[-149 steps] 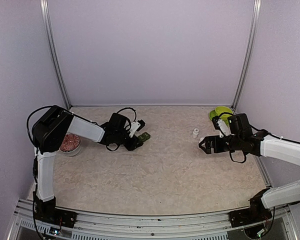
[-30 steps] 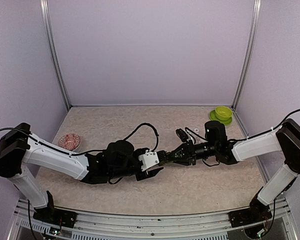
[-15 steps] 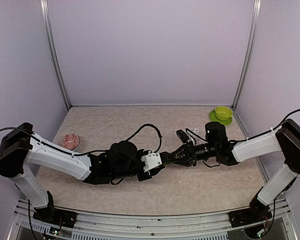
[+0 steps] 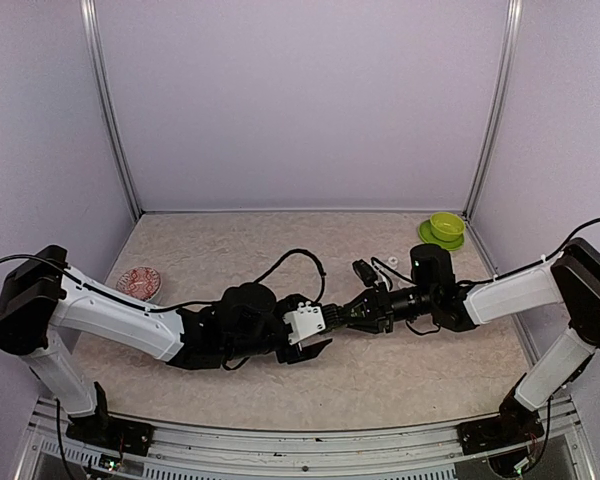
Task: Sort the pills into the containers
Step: Open the lid of the pill container.
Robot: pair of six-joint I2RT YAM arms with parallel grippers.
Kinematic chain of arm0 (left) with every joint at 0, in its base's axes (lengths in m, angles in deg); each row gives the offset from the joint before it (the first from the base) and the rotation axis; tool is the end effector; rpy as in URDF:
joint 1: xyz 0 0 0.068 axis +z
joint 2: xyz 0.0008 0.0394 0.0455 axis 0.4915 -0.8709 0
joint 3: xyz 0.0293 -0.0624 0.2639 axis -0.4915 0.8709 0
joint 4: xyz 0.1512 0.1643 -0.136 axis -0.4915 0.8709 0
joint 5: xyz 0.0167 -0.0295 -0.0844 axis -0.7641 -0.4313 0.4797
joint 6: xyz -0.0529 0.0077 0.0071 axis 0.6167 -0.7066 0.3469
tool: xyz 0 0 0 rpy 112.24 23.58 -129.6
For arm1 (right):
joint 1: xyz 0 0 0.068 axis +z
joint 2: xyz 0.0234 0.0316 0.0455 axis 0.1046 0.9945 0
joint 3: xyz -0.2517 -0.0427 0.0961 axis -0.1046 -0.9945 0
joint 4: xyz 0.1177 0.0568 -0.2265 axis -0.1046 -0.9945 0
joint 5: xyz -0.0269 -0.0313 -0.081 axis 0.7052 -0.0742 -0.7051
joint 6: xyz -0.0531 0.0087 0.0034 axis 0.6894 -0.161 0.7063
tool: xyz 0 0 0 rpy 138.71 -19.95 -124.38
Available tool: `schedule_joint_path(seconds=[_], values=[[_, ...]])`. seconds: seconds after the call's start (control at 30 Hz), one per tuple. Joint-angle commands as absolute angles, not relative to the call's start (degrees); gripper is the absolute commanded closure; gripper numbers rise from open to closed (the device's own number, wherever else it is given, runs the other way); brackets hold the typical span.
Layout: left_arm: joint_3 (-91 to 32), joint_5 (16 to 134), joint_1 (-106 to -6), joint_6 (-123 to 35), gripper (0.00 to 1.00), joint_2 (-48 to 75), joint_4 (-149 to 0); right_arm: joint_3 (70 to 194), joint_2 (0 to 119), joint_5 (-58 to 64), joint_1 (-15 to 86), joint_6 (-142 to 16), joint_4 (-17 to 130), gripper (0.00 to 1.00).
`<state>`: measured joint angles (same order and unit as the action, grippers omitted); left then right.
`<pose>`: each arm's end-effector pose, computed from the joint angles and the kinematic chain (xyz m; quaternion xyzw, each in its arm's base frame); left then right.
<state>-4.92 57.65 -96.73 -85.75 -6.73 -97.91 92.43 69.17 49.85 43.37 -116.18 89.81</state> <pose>0.1422 -0.3250 0.1917 0.5921 0.5821 -0.1159 0.5450 0.2221 0.2061 0.1782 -0.1090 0.7712 0.6258 0.0417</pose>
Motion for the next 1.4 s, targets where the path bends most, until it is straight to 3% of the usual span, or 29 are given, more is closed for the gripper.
schedule_joint_path(seconds=[0.0,0.37,1.37], values=[[-6.1,57.6,-96.9,-84.2,0.26,-6.4,-98.9,93.1,69.3,50.8,43.8,-115.4,90.6,0.85],[-4.6,58.2,-95.9,-82.4,0.17,-2.3,-100.3,93.3,69.7,49.8,43.9,-113.7,88.3,0.85],[-1.8,48.7,-93.4,-78.4,0.16,-1.4,-107.6,91.7,69.1,48.8,44.0,-110.6,85.8,0.87]])
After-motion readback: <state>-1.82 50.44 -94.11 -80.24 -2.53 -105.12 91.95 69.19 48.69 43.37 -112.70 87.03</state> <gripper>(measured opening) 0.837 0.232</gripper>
